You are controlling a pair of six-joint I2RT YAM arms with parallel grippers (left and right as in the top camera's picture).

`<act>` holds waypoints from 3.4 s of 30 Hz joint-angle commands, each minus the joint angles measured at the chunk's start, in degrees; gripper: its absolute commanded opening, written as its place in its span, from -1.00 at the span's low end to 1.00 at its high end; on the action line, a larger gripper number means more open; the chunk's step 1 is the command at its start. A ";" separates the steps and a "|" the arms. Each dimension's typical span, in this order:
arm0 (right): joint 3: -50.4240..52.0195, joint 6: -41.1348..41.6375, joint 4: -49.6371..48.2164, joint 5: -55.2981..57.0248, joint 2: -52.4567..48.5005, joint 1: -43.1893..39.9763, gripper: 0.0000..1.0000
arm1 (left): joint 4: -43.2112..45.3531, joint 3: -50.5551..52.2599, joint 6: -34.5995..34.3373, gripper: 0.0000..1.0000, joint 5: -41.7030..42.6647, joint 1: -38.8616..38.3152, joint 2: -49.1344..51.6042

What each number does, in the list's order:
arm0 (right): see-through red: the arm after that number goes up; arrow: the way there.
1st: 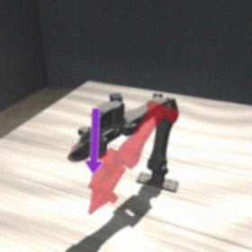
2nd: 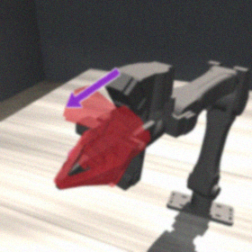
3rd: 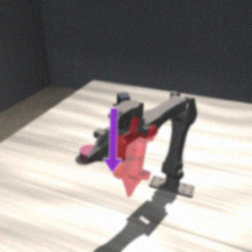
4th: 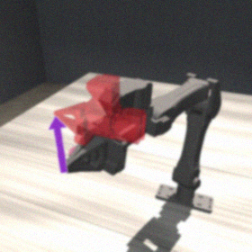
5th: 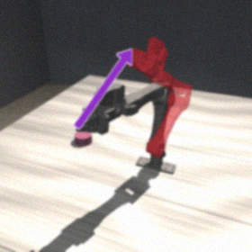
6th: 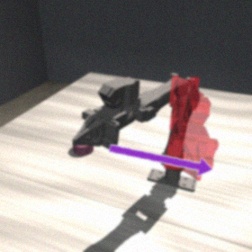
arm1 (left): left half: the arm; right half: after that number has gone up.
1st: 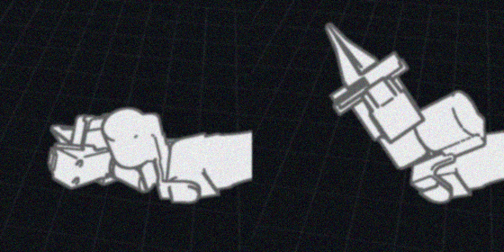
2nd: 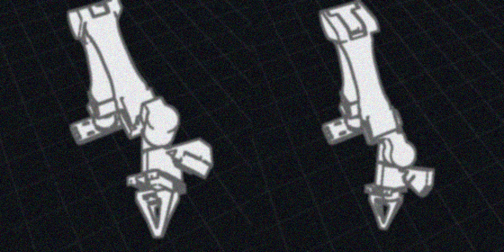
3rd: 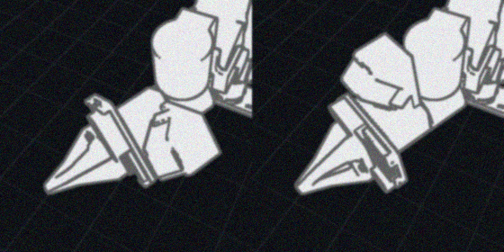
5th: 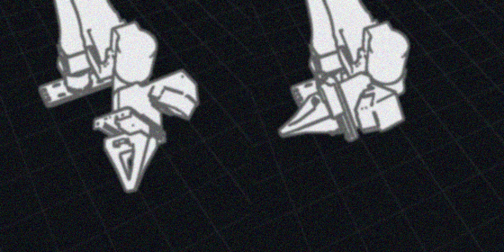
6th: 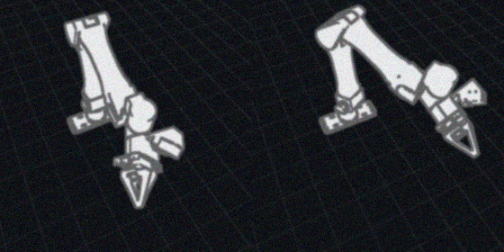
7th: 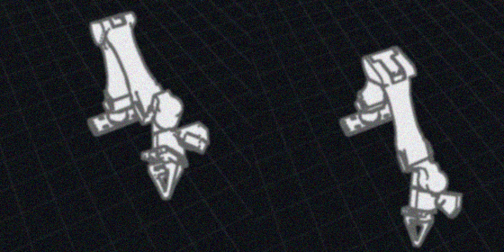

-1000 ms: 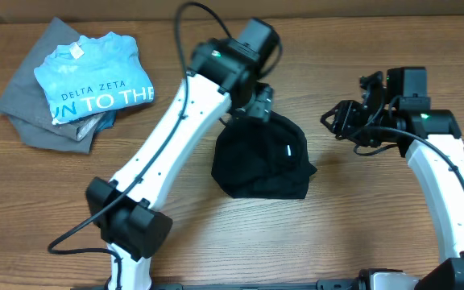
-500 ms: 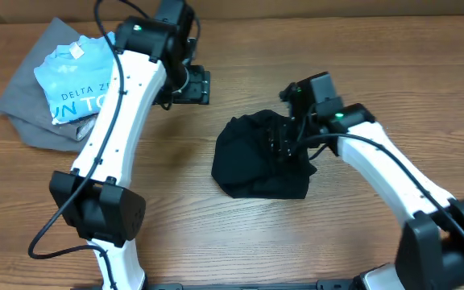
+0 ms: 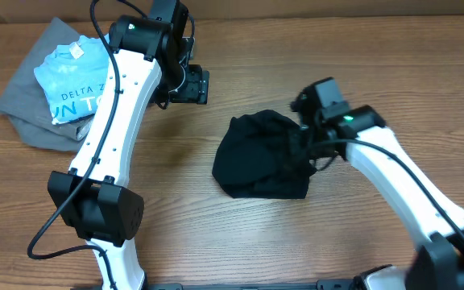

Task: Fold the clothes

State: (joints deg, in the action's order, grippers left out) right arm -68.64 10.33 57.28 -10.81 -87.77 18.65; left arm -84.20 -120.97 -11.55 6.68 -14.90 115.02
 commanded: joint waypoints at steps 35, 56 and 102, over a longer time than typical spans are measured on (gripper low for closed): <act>0.04 4.87 -21.38 1.86 -12.81 0.11 0.11 | 1.77 0.39 1.31 0.71 0.42 -0.13 0.00; -3.67 5.31 -5.75 1.57 -1.40 -6.99 -0.37 | 1.79 0.39 1.31 0.71 0.42 -0.13 0.00; -4.35 26.58 -24.22 16.33 -19.74 1.81 -0.92 | 1.29 0.39 1.29 0.71 0.46 -0.13 0.00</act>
State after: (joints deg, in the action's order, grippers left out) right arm -71.37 36.82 31.94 4.56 -107.66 20.38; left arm -82.81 -120.66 -11.53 6.70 -14.90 115.02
